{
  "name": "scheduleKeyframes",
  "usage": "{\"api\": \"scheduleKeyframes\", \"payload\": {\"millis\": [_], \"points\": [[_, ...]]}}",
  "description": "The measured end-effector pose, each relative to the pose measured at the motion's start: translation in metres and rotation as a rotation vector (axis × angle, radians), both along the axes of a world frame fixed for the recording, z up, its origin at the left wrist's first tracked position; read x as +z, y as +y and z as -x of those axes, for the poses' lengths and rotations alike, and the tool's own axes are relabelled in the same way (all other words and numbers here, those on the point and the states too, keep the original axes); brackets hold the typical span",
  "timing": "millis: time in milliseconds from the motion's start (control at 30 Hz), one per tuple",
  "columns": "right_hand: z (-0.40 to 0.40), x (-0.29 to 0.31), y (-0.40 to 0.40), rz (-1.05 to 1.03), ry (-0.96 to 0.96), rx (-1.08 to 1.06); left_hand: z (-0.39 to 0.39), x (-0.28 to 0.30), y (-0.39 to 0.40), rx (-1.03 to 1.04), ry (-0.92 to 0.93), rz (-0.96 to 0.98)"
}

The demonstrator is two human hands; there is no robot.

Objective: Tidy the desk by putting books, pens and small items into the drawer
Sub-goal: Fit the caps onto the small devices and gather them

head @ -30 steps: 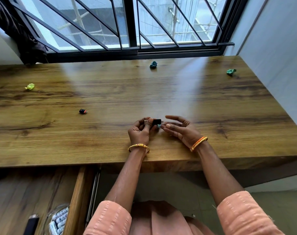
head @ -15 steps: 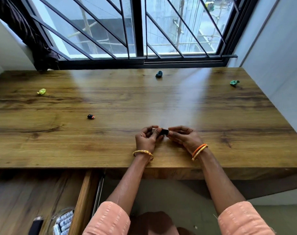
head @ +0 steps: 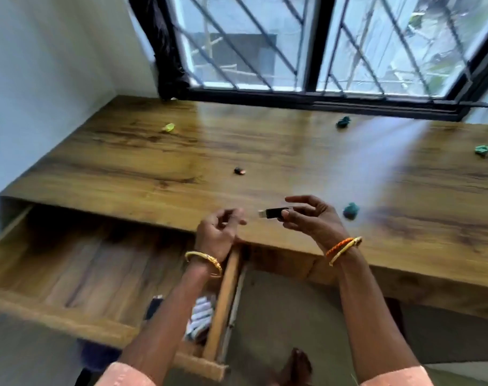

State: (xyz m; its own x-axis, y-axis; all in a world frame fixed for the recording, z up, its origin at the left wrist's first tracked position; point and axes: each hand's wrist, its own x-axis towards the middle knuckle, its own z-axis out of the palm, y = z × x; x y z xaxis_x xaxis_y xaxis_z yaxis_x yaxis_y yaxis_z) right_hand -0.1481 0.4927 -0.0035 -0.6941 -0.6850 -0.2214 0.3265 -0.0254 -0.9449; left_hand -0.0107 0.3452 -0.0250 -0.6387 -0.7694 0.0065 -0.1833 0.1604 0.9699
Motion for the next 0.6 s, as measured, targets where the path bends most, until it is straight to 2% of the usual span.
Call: {"api": "scheduleKeyframes", "payload": {"millis": [100, 267, 367, 500, 600], "points": [[-0.059, -0.016, -0.054, -0.097, 0.017, 0.114, -0.098, -0.019, -0.055, 0.137, -0.197, 0.162], [-0.153, -0.059, -0.138, -0.286, 0.148, 0.301, -0.223, -0.048, -0.105, 0.184, -0.496, 0.189], [-0.191, -0.081, -0.173, -0.396, 0.228, 0.357, -0.254, -0.061, -0.120, 0.115, -0.587, 0.276], [-0.222, -0.104, -0.202, -0.627, 0.378, 0.369, -0.261, -0.064, -0.122, -0.041, -0.699, 0.499], [-0.236, -0.116, -0.211, -0.729, 0.467, 0.405, -0.260, -0.065, -0.118, -0.033, -0.745, 0.580]]}}
